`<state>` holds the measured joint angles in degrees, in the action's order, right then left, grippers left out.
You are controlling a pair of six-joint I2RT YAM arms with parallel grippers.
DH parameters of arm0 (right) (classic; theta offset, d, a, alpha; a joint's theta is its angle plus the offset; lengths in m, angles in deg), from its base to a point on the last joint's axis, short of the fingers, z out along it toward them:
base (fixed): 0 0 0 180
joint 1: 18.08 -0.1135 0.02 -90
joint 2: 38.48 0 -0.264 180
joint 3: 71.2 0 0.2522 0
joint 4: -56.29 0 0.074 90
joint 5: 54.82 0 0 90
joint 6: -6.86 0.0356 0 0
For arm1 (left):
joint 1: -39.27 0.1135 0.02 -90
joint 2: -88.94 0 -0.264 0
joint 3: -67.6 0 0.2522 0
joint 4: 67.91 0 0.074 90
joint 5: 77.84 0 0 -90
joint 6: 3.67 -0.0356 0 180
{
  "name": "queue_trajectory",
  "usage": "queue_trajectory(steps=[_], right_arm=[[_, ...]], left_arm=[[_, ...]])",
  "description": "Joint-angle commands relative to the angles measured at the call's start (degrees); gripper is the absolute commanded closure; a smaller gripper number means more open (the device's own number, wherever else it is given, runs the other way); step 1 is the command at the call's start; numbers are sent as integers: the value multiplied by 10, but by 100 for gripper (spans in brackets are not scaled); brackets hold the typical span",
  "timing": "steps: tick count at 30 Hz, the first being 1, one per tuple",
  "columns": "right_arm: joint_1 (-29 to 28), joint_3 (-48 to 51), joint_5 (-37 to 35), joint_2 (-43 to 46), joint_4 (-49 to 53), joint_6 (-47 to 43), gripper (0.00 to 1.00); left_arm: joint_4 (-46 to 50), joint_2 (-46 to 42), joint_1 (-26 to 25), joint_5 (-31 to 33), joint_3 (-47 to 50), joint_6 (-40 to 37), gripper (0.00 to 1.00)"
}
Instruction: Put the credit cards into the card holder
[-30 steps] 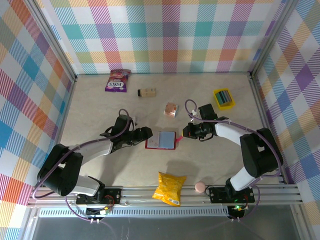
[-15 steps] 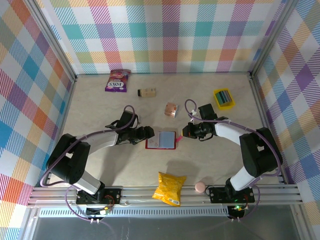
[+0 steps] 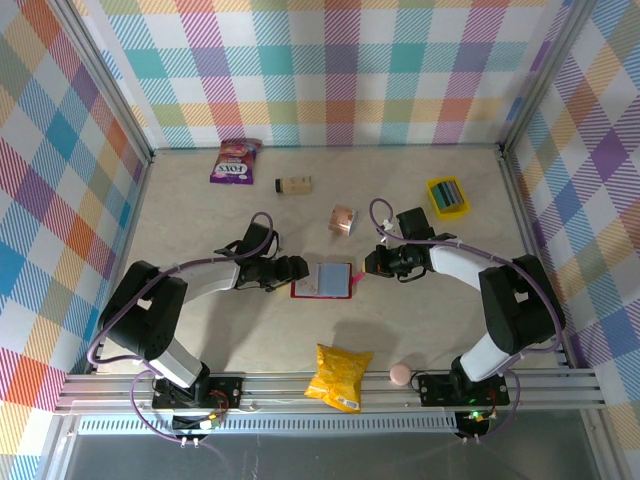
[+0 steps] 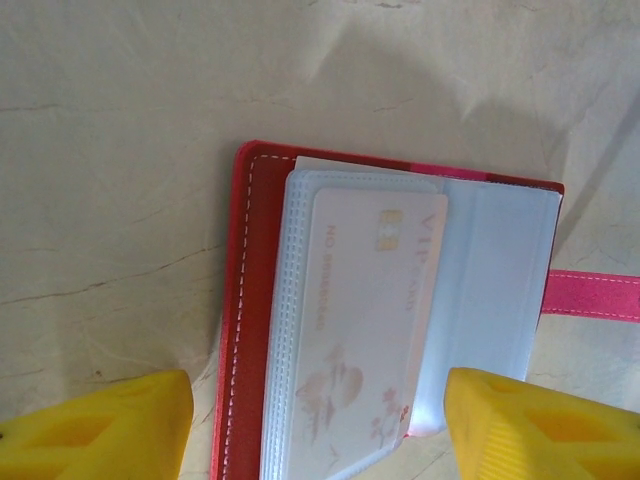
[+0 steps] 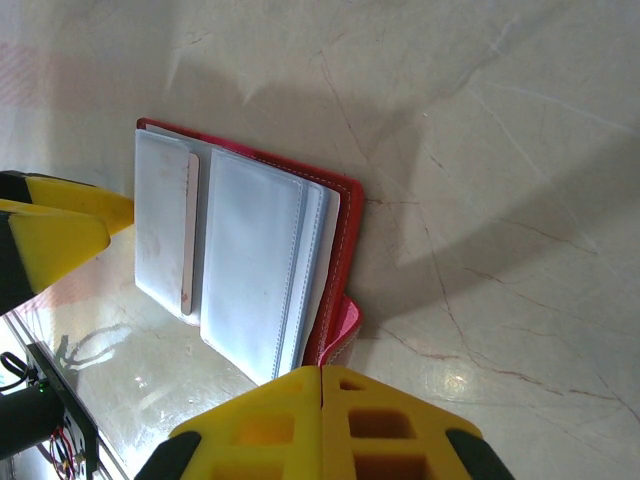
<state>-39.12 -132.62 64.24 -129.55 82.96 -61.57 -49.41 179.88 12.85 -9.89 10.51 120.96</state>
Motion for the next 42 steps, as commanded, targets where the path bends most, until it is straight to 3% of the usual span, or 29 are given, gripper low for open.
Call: queue_trajectory(steps=[1, 22, 30, 42], right_arm=[[-3, 1, 13, -7, -2, -7, 100], [-4, 0, 18, -6, -2, -6, 100], [-5, 0, 17, -6, -2, -6, 100], [-6, -2, 19, -9, -2, -7, 100]], left_arm=[[-19, -2, 3, -13, -3, -13, 34], [-33, 18, -3, -20, -3, -18, 36], [-9, 8, -5, 9, -6, -19, 36], [-16, 11, -13, -37, -16, -18, 36]])
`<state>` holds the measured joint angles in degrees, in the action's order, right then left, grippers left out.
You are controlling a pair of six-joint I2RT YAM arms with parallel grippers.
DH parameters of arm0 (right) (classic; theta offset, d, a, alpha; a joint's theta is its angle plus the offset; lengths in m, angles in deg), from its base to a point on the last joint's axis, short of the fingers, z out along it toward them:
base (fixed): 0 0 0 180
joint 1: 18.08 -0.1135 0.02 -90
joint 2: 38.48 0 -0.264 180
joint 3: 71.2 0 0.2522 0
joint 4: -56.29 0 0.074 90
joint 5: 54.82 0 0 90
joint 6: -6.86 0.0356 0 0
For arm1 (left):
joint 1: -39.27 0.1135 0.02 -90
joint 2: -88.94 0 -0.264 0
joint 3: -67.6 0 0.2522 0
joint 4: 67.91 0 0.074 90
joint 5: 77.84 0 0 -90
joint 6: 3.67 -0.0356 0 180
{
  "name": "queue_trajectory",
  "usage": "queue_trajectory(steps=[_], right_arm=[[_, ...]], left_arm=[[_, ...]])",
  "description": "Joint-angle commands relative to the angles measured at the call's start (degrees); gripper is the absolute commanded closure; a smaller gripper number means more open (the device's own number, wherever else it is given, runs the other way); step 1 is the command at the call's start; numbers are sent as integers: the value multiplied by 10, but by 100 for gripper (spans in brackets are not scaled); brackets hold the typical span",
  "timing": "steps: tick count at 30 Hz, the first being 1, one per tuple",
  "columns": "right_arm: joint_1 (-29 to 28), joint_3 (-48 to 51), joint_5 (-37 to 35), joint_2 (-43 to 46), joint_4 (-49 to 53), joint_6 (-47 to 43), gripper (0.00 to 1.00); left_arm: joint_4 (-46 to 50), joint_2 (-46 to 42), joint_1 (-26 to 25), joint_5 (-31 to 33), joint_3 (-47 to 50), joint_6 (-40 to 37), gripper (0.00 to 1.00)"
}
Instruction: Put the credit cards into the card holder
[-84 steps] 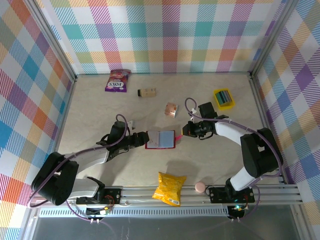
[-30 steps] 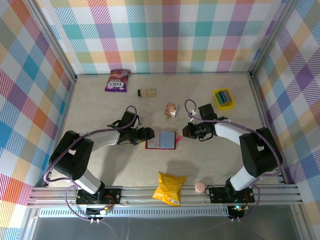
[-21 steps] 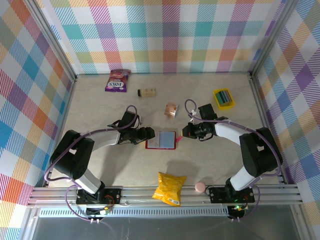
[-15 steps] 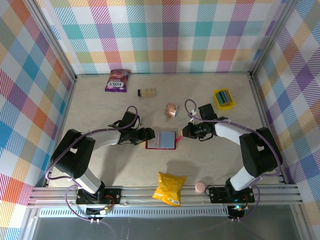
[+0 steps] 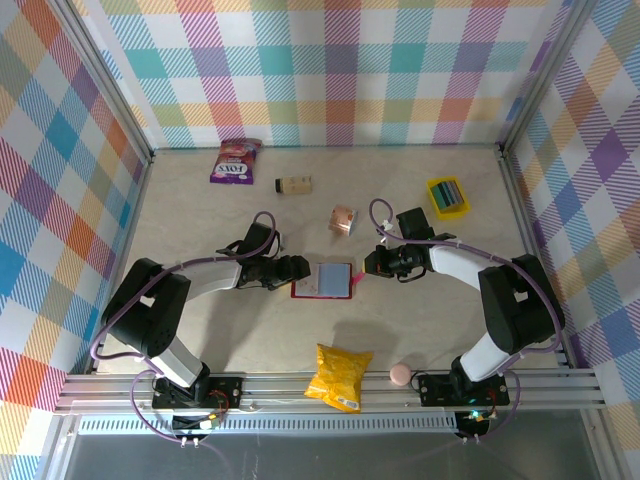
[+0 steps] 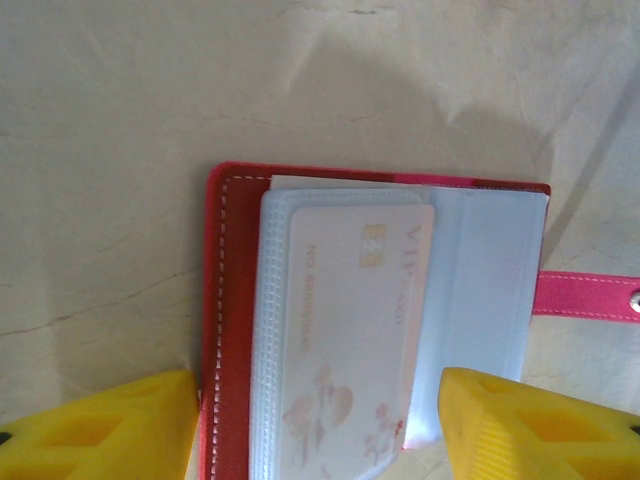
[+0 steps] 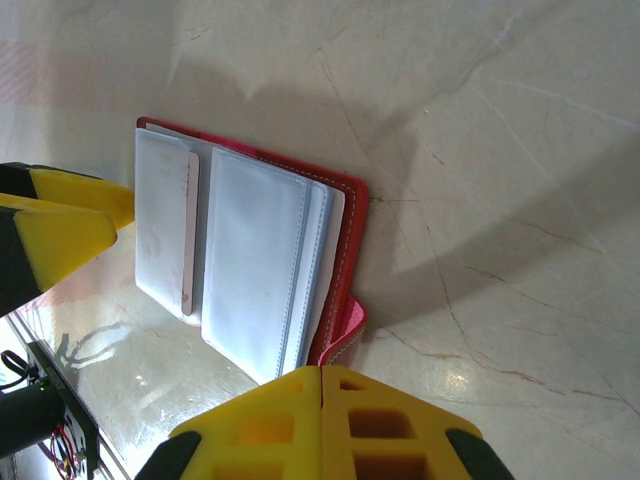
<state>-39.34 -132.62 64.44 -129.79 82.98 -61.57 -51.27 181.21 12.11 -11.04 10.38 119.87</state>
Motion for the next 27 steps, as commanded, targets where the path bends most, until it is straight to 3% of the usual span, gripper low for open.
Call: queue_trajectory(steps=[1, 11, 18, 21, 25, 27], right_arm=[[-4, -2, 16, -7, -1, -8, 100], [-4, -3, 17, -12, -5, -6, 100], [-3, 1, 32, -7, -16, -1, 100], [-3, 2, 32, -8, -16, -2, 100], [-3, 3, 33, -7, -16, -3, 100], [-3, 4, 31, -7, -14, -3, 100]], left_arm=[[-6, -7, -5, -31, -13, -5, 36], [-109, -67, -6, -92, 24, 35, 36], [-226, -35, -23, -143, 43, 114, 36], [-167, -49, -24, -94, 36, 102, 38], [59, -69, -26, 60, -20, 61, 38], [82, -69, -27, 83, -23, 60, 38]])
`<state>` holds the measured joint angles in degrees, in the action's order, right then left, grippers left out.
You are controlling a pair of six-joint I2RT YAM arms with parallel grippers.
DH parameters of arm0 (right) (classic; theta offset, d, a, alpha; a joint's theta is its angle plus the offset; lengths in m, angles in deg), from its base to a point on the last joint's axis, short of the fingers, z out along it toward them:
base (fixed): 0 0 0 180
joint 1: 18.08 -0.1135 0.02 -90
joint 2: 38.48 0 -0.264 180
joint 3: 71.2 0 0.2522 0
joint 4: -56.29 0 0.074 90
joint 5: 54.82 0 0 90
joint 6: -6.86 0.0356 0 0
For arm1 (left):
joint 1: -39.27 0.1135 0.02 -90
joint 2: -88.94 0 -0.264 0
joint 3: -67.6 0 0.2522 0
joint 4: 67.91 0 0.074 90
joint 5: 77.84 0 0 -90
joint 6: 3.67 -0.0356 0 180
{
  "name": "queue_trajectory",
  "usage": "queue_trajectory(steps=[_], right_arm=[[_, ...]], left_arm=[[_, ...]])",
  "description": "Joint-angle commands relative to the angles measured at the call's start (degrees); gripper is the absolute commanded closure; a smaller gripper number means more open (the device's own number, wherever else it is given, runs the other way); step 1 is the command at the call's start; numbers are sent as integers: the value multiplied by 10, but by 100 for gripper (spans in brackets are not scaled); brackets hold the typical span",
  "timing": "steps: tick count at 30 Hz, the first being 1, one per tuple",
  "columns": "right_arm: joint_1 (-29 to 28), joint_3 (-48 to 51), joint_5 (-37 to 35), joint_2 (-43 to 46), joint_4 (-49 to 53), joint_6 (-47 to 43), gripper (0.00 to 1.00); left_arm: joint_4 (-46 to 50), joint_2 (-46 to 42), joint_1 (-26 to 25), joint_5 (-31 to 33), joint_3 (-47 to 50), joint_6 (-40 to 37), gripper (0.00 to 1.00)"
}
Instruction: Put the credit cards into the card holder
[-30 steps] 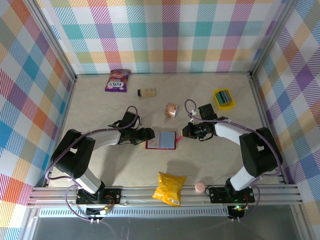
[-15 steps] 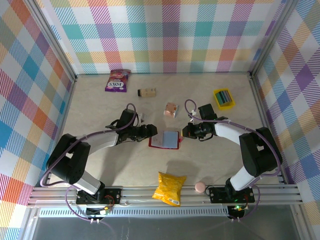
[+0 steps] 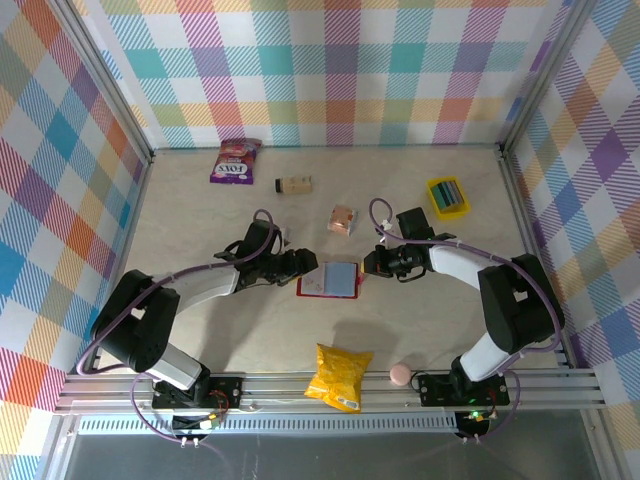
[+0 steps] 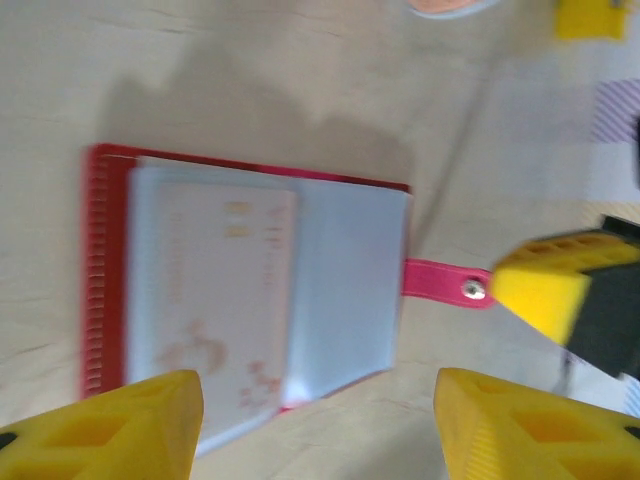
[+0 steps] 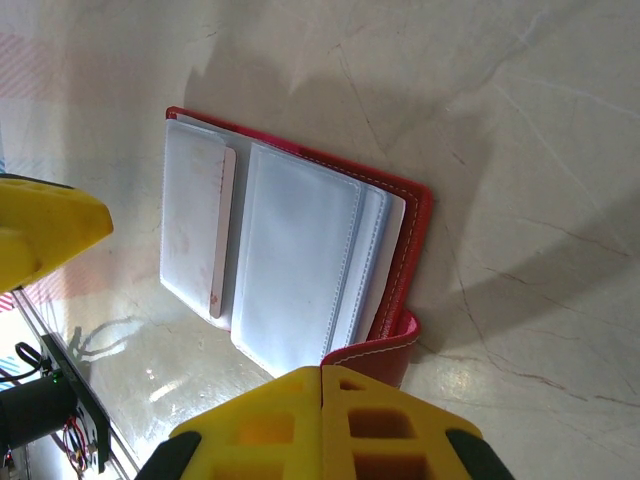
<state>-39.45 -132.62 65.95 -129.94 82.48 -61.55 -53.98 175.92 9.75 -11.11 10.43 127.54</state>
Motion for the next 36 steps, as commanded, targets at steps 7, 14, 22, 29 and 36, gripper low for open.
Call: queue_trajectory(steps=[7, 14, 22, 29, 36], right_arm=[[-2, 5, 15, -3, -10, -3, 100], [-2, 3, 17, -6, -8, -5, 100], [-2, 3, 16, -11, -7, -6, 100], [-2, 1, 18, -12, -8, -6, 100], [-2, -1, 17, -15, -7, -6, 100]], left_arm=[[118, 21, -5, 58, -45, -39, 35], [106, 51, -6, 33, -60, -54, 35], [105, 78, -6, 12, -75, -68, 35], [118, 97, -6, 18, -83, -70, 35], [104, 111, -6, -36, -94, -88, 35]])
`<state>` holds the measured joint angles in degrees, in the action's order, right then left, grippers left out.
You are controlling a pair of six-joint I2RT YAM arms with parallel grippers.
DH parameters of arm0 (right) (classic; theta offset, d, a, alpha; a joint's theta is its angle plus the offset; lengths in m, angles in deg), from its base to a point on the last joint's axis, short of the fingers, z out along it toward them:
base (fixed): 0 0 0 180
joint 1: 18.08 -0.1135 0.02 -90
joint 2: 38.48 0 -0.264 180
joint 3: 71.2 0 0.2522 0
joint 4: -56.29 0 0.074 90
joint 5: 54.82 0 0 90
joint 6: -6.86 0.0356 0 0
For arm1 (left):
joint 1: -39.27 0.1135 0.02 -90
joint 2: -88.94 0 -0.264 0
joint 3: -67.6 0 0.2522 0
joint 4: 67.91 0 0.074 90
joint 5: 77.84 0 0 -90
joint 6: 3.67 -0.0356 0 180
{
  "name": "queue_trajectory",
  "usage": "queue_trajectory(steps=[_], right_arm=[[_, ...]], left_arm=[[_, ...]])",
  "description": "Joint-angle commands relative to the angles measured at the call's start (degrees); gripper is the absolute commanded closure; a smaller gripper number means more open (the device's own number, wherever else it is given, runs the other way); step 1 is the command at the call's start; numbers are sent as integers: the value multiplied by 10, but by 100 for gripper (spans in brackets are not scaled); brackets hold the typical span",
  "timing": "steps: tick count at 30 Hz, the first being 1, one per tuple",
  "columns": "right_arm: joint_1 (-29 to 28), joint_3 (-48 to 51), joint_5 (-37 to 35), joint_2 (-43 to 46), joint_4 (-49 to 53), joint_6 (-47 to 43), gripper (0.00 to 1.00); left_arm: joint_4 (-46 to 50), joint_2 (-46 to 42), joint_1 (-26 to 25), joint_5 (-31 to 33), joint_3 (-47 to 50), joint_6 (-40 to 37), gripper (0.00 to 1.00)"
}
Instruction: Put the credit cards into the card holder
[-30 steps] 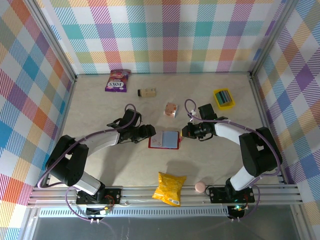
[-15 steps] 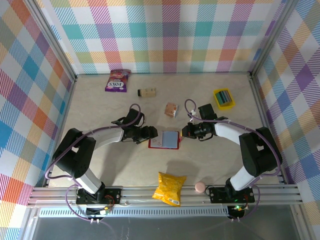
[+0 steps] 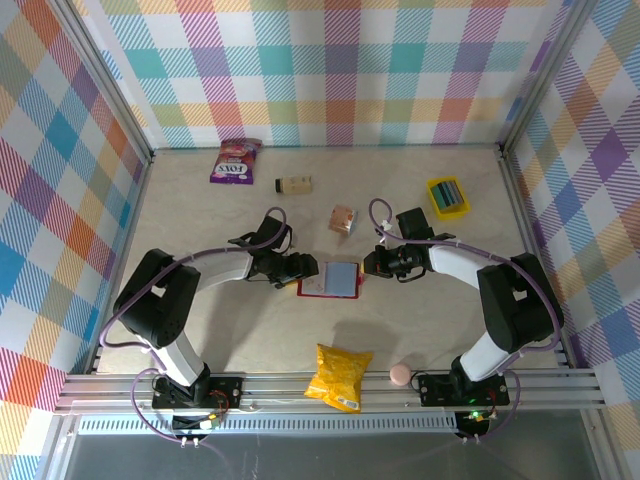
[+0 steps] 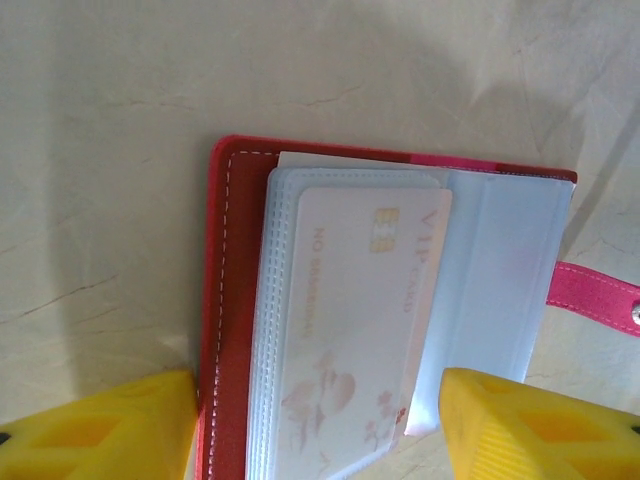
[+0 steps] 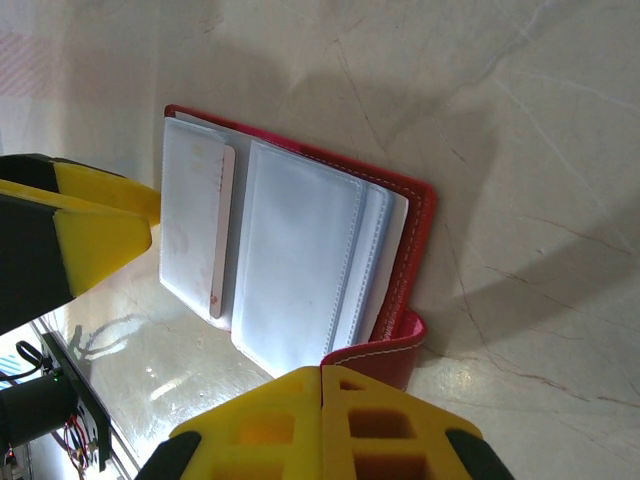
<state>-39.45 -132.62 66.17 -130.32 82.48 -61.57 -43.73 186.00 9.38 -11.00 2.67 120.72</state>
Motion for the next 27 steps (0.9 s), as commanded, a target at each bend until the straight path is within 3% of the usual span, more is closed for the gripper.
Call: queue_trajectory(steps=[1, 4, 8, 15, 27], right_arm=[[-2, -1, 16, -12, -7, -6, 100], [-2, -2, 19, -13, -7, -6, 100], [-2, -1, 16, -10, -5, -7, 100], [-2, -1, 25, -9, -7, -4, 100], [4, 4, 35, -3, -16, -2, 100]], left_arm=[[3, 13, -3, -48, -20, -25, 36], [1, 21, -2, -94, -33, -45, 36], [-13, 12, -2, -101, -29, -55, 37], [-107, 22, -4, -162, -10, 4, 36], [-181, 48, -33, -187, -15, 58, 37]])
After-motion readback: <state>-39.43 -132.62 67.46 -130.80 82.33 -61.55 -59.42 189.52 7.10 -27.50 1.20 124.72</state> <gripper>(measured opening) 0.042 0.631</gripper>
